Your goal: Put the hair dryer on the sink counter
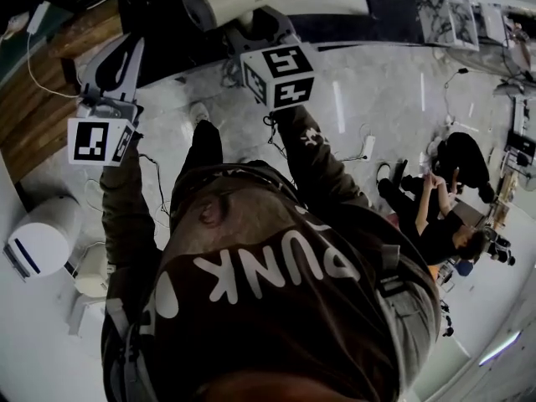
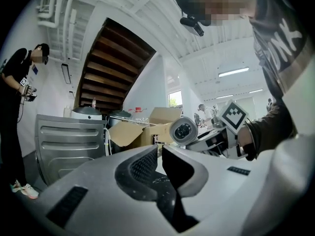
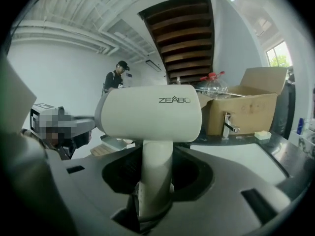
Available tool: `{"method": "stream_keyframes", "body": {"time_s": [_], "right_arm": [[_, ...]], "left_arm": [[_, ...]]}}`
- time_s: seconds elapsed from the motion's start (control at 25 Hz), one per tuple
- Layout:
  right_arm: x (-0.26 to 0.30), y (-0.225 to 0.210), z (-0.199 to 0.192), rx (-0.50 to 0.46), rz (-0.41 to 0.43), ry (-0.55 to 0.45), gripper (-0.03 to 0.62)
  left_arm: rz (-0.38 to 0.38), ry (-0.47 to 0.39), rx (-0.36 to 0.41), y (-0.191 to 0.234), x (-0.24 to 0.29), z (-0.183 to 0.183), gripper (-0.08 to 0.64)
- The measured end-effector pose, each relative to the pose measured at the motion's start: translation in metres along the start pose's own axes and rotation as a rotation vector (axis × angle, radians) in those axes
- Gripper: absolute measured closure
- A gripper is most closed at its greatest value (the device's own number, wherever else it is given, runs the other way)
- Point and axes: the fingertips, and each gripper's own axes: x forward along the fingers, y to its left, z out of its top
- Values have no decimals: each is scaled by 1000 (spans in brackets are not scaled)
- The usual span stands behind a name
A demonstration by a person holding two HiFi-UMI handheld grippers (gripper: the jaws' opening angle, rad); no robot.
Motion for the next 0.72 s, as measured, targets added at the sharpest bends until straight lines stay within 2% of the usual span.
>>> {"method": "stream_keyframes", "body": {"time_s": [0.36, 0.72], "right_arm": [[75, -21, -22, 53, -33, 167, 436], [120, -34, -37, 112, -28, 303, 436]], "left_arm": [[-20, 2, -43, 46, 25, -16, 531], [-13, 9, -58, 54, 34, -21, 529]]}}
